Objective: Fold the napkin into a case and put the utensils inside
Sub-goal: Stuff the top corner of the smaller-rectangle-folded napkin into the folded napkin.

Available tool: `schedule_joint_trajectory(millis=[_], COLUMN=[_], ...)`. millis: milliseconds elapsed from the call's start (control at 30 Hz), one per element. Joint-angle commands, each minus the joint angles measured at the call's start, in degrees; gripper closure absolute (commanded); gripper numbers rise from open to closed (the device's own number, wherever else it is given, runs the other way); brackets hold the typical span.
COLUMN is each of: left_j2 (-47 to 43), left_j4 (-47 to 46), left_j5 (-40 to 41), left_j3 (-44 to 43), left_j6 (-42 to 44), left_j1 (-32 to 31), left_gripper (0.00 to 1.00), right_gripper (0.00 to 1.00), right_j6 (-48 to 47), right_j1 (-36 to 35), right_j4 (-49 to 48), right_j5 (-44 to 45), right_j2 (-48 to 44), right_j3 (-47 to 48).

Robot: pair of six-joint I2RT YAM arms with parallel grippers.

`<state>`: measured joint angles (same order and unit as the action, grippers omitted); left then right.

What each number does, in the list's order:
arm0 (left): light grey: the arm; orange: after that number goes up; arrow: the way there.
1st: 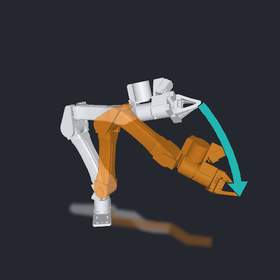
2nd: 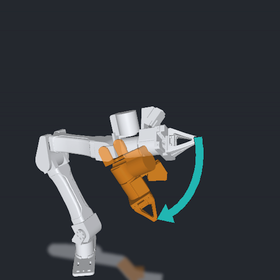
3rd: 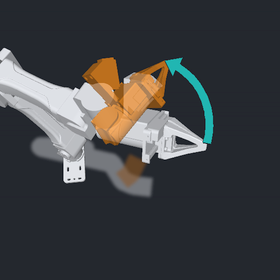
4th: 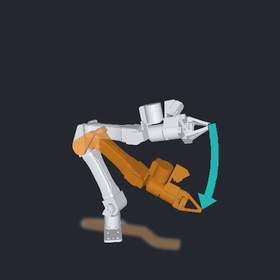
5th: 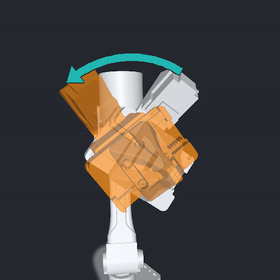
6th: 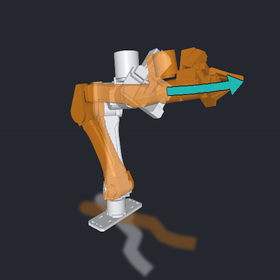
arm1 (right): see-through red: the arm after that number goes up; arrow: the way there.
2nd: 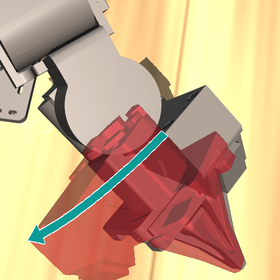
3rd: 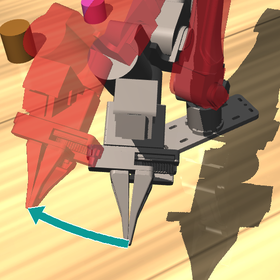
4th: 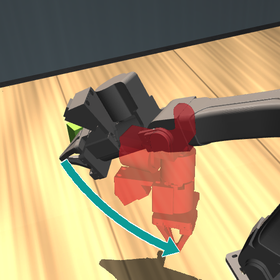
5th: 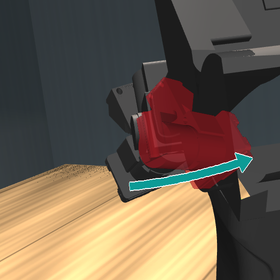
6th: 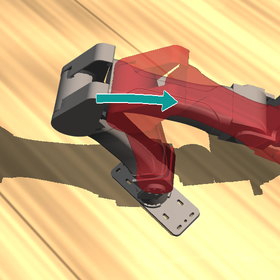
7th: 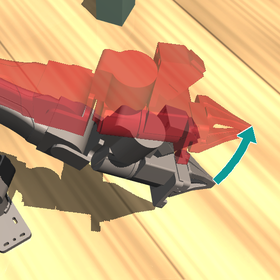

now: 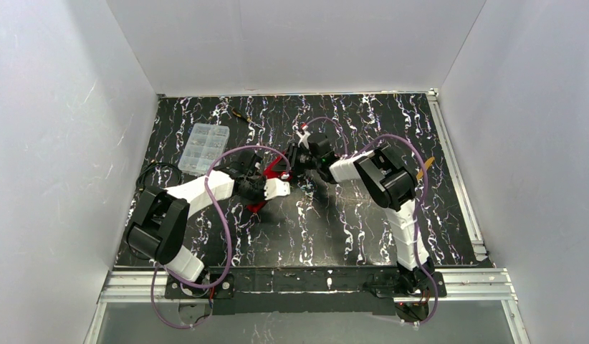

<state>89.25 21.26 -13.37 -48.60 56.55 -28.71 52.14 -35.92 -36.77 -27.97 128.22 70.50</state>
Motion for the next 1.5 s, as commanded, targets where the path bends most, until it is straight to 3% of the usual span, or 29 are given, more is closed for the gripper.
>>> schedule_joint_trajectory(millis=[0, 200, 400, 533, 700, 833, 867, 933, 1033, 1133, 1333, 1467], left_j2=[1.7, 1.0, 1.6, 1.5, 1.1, 0.7, 0.4, 0.0, -0.8, -2.7, -4.4, -3.8], left_j4=[4.3, 4.6, 8.5, 13.7, 17.1, 19.9, 20.6, 22.0, 23.2, 22.1, 14.2, 10.4], left_j5=[1.7, 2.9, -3.1, -9.6, -11.8, -11.9, -12.0, -11.4, -9.0, -4.4, 1.6, -0.8], left_j3=[-1.4, -4.5, -7.8, -9.8, -10.3, -13.0, -13.9, -15.6, -18.3, -20.3, -10.9, -6.7], left_j6=[-5.7, -13.1, -18.1, -20.0, -19.0, -20.8, -21.4, -21.9, -23.4, -23.2, -13.4, -13.2], left_j1=[-0.1, 1.0, 1.2, 1.3, 1.5, 2.3, 2.7, 3.5, 5.2, 7.8, 8.6, 8.5], left_gripper=[1.00, 1.00, 1.00, 0.80, 0.74, 0.59, 0.51, 0.46, 0.46, 0.58, 0.81, 0.86], right_gripper=[0.64, 0.64, 0.65, 0.66, 0.66, 0.66, 0.66, 0.66, 0.66, 0.66, 0.67, 0.67], right_j6=[-10.5, -12.3, -11.9, -11.1, -10.6, -10.6, -10.6, -10.5, -10.1, -9.8, -9.3, -9.2], right_j1=[-2.3, -3.1, -5.1, -5.2, -5.3, -5.3, -5.2, -5.3, -5.2, -5.3, -5.2, -5.4], right_j4=[13.0, 13.0, 12.1, 11.7, 11.8, 12.4, 12.5, 12.6, 12.7, 12.7, 12.6, 13.0], right_j5=[9.4, 12.0, 15.4, 17.3, 17.6, 17.0, 16.9, 16.4, 15.5, 15.1, 15.2, 15.6], right_j2=[-1.5, -2.8, -3.3, -4.0, -4.1, -3.5, -3.5, -3.2, -2.5, -2.1, -2.4, -2.8], right_j3=[0.6, -2.1, -3.7, -5.3, -5.3, -4.5, -4.5, -4.2, -3.7, -3.7, -3.4, -3.5])
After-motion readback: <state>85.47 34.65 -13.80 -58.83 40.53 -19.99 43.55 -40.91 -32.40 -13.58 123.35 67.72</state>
